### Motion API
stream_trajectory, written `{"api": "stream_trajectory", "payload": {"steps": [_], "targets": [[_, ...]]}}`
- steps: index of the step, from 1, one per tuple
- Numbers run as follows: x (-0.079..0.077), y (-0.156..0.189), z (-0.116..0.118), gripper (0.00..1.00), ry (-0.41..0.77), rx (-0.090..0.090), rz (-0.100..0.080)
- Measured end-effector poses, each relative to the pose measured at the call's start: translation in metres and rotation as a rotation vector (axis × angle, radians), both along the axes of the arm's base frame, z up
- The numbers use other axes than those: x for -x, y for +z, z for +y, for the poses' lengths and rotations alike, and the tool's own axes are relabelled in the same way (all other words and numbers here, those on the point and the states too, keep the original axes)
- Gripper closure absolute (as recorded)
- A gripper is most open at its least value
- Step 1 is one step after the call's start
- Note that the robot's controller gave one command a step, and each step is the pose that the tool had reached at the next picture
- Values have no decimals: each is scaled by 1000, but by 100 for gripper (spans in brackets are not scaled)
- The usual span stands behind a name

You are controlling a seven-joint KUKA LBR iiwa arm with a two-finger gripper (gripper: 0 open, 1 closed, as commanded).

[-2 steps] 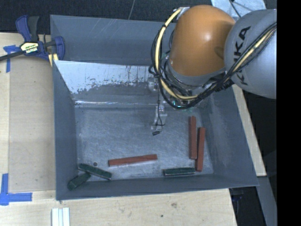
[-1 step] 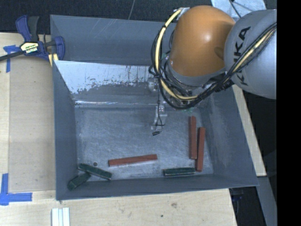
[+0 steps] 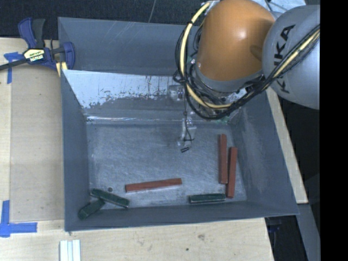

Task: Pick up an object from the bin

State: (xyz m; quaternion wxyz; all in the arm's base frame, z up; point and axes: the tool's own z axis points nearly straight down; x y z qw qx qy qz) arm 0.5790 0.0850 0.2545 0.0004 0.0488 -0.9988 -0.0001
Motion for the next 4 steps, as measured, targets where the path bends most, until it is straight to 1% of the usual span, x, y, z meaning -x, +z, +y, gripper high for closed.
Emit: {"api": "stream_trajectory", "payload": {"steps": [1, 2, 3, 4], "targets": [[-3, -41, -14, 0, 23, -1, -14], [-10, -103, -29, 0, 12, -1, -9], [-9, -139, -72, 0, -106, 0, 0], [-5, -137, -106, 0, -293, 0, -2]]}}
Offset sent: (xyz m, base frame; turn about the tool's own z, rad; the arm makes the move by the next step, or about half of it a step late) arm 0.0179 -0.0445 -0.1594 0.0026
